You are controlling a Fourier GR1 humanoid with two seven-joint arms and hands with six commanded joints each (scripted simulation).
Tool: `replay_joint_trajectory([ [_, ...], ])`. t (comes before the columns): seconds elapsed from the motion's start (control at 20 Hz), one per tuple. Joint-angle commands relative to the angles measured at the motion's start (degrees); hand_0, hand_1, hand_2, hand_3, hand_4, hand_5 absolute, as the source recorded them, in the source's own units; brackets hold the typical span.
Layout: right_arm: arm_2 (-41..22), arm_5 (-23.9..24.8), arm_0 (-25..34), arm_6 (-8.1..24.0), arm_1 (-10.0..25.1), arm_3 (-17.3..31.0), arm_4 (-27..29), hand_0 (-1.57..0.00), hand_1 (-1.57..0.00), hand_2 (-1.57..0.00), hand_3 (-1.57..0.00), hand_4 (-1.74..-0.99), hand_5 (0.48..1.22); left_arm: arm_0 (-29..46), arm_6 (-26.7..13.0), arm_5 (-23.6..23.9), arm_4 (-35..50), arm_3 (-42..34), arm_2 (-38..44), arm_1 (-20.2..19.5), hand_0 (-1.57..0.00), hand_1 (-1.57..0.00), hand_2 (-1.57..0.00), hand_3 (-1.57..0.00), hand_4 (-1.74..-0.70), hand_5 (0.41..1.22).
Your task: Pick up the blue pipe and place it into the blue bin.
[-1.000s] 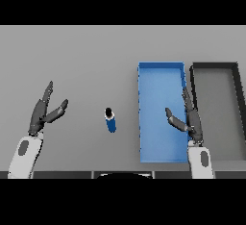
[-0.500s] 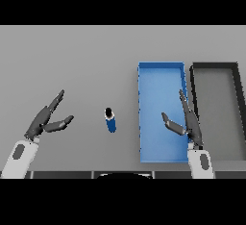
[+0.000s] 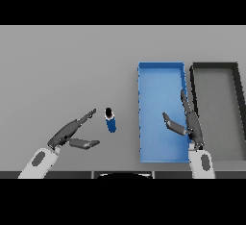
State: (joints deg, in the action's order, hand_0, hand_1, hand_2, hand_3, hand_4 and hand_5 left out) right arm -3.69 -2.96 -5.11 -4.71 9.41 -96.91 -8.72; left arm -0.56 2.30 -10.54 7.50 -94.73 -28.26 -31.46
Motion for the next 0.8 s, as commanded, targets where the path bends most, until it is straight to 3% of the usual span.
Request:
replay_joint_trajectory([
  [0.0, 0.19, -0.47, -0.86, -0.73, 0.52, -0.28, 0.23, 0.0, 0.0, 0.0, 0.0, -1.205, 0.618, -0.88, -0.8, 0.16, 0.08, 0.51, -0.19, 0.96, 0.0, 0.0, 0.0, 0.0, -1.14, 0.452],
  [0.1, -0.14, -0.5, -0.68, -1.49, 0.06, -0.49, 0.25, 0.0, 0.0, 0.0, 0.0, -1.218, 0.627, -2.04, -0.54, 0.48, -0.95, 2.49, -1.13, 3.22, 0.0, 0.0, 0.0, 0.0, -1.15, 0.452],
  [0.25, -0.09, 0.2, -0.36, 0.88, -0.33, -0.75, -0.05, 0.0, 0.0, 0.0, 0.0, -1.211, 0.622, -5.36, 0.58, 1.45, -2.81, 7.37, -2.24, 8.05, 0.0, 0.0, 0.0, 0.0, -1.16, 0.46],
  [0.35, 0.28, -0.03, -0.14, 0.75, 0.01, -0.34, 0.23, 0.0, 0.0, 0.0, 0.0, -1.202, 0.621, -6.49, 1.12, 2.28, -3.41, 9.45, -2.86, 11.01, 0.0, 0.0, 0.0, 0.0, -1.15, 0.46],
  [0.5, 0.66, 0.21, -0.95, -0.41, 0.33, -0.7, 0.13, 0.0, 0.0, 0.0, 0.0, -1.211, 0.634, -8.48, 2.4, 2.26, -4.03, 12.41, -2.98, 12.94, 0.0, 0.0, 0.0, 0.0, -1.12, 0.456],
  [0.6, 0.39, -0.16, -1.3, -1.51, 0.13, -0.54, 0.28, 0.0, 0.0, 0.0, 0.0, -1.22, 0.639, -10.04, 0.88, 3.18, -6.25, 14.71, -3.61, 13.65, 0.0, 0.0, 0.0, 0.0, -1.08, 0.435],
  [0.75, 0.52, 0.01, -1.08, -1.05, 0.52, -0.53, -0.1, 0.0, 0.0, 0.0, 0.0, -1.214, 0.645, -10.37, 1.21, 4.41, -7.45, 16.5, -4.75, 16.58, 0.0, 0.0, 0.0, 0.0, -1.06, 0.42],
])
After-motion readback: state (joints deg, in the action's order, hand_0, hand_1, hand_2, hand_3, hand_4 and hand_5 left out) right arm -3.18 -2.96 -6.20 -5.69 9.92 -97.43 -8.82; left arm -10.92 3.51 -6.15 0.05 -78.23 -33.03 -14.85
